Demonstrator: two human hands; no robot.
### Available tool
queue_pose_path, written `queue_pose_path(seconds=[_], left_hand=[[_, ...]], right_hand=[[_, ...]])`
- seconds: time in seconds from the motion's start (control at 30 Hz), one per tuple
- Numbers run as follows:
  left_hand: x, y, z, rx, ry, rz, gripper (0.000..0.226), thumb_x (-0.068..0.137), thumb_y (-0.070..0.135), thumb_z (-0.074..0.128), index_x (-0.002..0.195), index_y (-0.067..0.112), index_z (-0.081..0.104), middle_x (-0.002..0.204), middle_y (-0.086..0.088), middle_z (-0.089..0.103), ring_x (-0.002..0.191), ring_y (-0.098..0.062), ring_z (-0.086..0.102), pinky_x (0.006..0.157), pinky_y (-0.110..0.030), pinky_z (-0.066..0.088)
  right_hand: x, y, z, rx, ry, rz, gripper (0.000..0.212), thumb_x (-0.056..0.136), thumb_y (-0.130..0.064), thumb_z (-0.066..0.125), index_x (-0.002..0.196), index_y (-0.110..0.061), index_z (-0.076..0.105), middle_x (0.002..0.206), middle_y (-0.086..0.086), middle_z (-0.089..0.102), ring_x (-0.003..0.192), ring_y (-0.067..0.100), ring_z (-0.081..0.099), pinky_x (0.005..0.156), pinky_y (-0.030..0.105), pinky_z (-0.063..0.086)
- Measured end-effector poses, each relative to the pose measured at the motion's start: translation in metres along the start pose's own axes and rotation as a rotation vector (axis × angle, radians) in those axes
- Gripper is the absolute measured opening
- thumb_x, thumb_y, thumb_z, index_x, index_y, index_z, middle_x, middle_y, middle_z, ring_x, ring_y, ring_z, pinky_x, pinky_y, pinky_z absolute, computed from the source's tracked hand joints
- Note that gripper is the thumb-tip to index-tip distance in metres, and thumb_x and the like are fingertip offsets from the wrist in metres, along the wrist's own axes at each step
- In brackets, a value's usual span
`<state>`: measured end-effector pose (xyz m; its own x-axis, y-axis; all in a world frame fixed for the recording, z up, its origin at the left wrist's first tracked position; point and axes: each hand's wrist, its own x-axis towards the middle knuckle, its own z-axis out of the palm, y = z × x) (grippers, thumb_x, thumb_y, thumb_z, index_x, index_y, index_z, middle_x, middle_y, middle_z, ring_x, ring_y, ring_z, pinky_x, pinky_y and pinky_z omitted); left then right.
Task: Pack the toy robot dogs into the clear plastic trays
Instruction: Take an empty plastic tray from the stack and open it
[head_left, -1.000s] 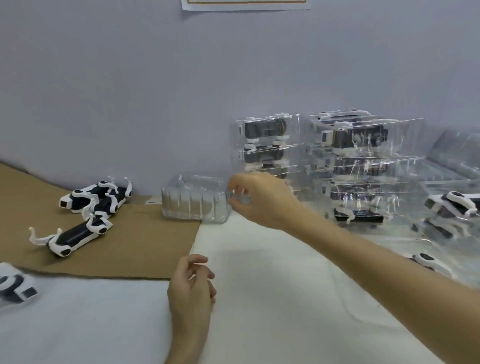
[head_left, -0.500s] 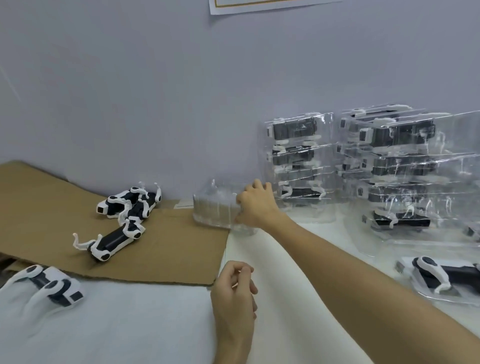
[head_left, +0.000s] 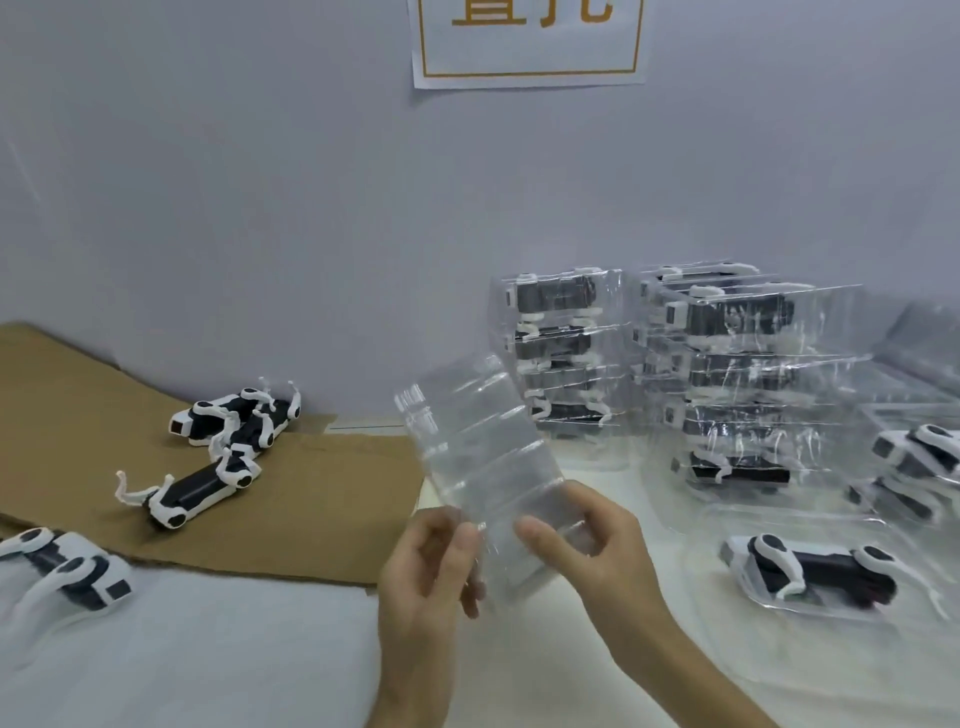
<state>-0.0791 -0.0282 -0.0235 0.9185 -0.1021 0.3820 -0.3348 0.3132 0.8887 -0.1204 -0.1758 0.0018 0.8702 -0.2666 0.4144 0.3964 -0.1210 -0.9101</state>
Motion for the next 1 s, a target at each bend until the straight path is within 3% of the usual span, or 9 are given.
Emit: queue_pose_path(seconds=[0.13, 0.37, 0.5, 0.6, 0.7, 0.83, 1.0], left_hand=[[-0.005, 0.007, 0.001, 0.100, -0.077, 0.050, 0.030, 0.075, 0.049, 0.070, 0.079, 0.019, 0.070, 0.053, -0.008, 0.054, 0.048, -0.019, 0.051, 0.049, -0.026, 0.044], [-0.005, 0.006, 0.004, 0.163, -0.158, 0.014, 0.030, 0.074, 0.048, 0.072, 0.083, 0.020, 0.076, 0.063, -0.002, 0.064, 0.050, -0.012, 0.056, 0.049, -0.022, 0.044], [-0.003, 0.008, 0.004, 0.182, -0.251, 0.008, 0.034, 0.079, 0.047, 0.071, 0.080, 0.012, 0.072, 0.062, 0.001, 0.065, 0.055, -0.011, 0.058, 0.056, -0.018, 0.044], [0.000, 0.008, 0.002, 0.204, -0.281, -0.013, 0.028, 0.080, 0.046, 0.068, 0.078, 0.019, 0.075, 0.060, 0.007, 0.060, 0.057, -0.007, 0.054, 0.057, -0.015, 0.044], [0.002, 0.010, 0.000, 0.184, -0.321, -0.060, 0.027, 0.083, 0.045, 0.066, 0.077, 0.020, 0.075, 0.062, 0.008, 0.057, 0.059, -0.010, 0.051, 0.057, -0.020, 0.045], [0.007, 0.012, -0.006, 0.116, -0.372, -0.155, 0.031, 0.083, 0.041, 0.067, 0.080, 0.012, 0.075, 0.072, -0.009, 0.063, 0.066, -0.025, 0.056, 0.058, -0.029, 0.049], [0.004, 0.012, -0.005, 0.100, -0.380, -0.185, 0.023, 0.086, 0.032, 0.068, 0.080, 0.012, 0.075, 0.074, -0.018, 0.061, 0.064, -0.027, 0.060, 0.058, -0.033, 0.049]], right_hand=[[-0.019, 0.004, -0.008, -0.009, 0.003, -0.027, 0.014, 0.078, -0.025, 0.077, 0.089, -0.019, 0.073, 0.080, 0.004, 0.069, 0.073, 0.014, 0.064, 0.066, 0.018, 0.047], [-0.028, 0.011, -0.018, -0.014, -0.044, 0.032, 0.025, 0.076, -0.022, 0.076, 0.100, -0.025, 0.071, 0.093, 0.006, 0.074, 0.088, 0.020, 0.070, 0.075, 0.023, 0.053], [-0.028, 0.008, -0.017, -0.002, 0.033, 0.075, 0.035, 0.067, -0.044, 0.079, 0.094, -0.024, 0.072, 0.090, 0.002, 0.076, 0.088, 0.018, 0.071, 0.074, 0.019, 0.054], [-0.028, 0.008, -0.015, 0.024, 0.086, 0.104, 0.041, 0.062, -0.047, 0.084, 0.096, -0.030, 0.068, 0.092, -0.001, 0.077, 0.087, 0.014, 0.074, 0.070, 0.018, 0.055], [-0.030, 0.005, -0.015, 0.050, 0.061, 0.127, 0.041, 0.070, -0.040, 0.085, 0.104, -0.033, 0.064, 0.098, -0.001, 0.077, 0.090, 0.017, 0.075, 0.076, 0.029, 0.061], [-0.029, 0.002, -0.015, 0.066, 0.038, 0.145, 0.041, 0.075, -0.033, 0.088, 0.108, -0.028, 0.064, 0.096, 0.004, 0.078, 0.087, 0.022, 0.076, 0.073, 0.030, 0.060], [-0.030, 0.000, -0.019, 0.070, 0.031, 0.160, 0.038, 0.073, -0.029, 0.082, 0.106, -0.021, 0.064, 0.094, 0.005, 0.078, 0.083, 0.025, 0.076, 0.072, 0.033, 0.062]])
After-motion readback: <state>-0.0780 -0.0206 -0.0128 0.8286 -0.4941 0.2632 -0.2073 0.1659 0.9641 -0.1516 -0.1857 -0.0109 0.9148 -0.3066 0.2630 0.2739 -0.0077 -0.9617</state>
